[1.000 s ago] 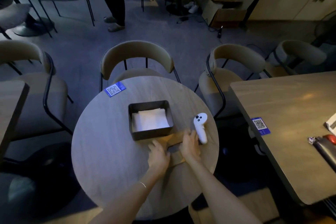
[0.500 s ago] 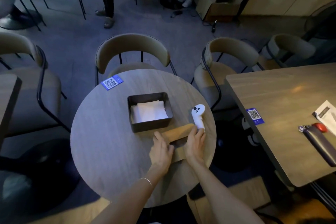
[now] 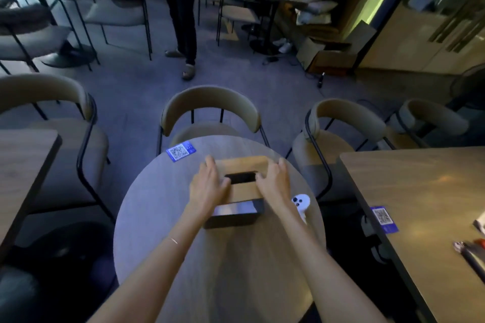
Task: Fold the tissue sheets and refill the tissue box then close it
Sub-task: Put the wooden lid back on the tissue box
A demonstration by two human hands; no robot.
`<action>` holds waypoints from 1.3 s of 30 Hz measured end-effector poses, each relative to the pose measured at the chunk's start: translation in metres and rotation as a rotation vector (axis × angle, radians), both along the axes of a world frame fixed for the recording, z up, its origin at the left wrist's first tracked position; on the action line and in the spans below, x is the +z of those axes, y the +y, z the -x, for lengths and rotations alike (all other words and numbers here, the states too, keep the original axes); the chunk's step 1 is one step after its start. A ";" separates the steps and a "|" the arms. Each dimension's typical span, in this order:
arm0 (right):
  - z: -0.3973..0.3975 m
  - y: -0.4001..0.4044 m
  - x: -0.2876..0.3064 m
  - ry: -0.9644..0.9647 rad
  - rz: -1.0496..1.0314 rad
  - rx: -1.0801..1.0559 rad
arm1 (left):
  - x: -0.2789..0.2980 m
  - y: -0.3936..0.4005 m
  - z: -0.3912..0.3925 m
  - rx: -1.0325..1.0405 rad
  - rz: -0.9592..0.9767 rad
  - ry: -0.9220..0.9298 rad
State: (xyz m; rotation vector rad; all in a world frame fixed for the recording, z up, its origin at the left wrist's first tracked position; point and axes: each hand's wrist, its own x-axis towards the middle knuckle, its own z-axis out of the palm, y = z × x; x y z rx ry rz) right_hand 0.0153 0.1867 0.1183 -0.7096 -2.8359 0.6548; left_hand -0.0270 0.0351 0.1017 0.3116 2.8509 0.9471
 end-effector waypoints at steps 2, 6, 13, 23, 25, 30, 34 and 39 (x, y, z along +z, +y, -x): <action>0.011 -0.014 -0.012 -0.050 0.016 0.039 | -0.010 -0.011 0.007 0.035 0.062 -0.051; 0.017 -0.024 -0.041 -0.101 0.027 0.036 | -0.029 -0.018 0.007 0.044 0.089 -0.109; 0.017 -0.025 -0.052 -0.074 -0.016 -0.003 | -0.035 -0.016 0.005 0.033 0.114 -0.063; 0.005 -0.027 -0.064 -0.076 -0.110 -0.089 | -0.045 -0.019 0.000 -0.051 0.088 -0.018; 0.003 -0.028 -0.065 -0.069 -0.120 -0.095 | -0.046 -0.019 0.000 -0.064 0.110 0.002; -0.002 -0.028 -0.070 -0.027 -0.150 -0.060 | -0.051 -0.012 0.000 -0.062 0.174 0.080; -0.013 -0.028 -0.089 0.056 -0.151 -0.076 | -0.062 -0.011 -0.006 -0.026 0.163 0.147; -0.017 -0.025 -0.101 0.007 -0.103 -0.082 | -0.067 -0.011 -0.009 -0.024 0.151 0.166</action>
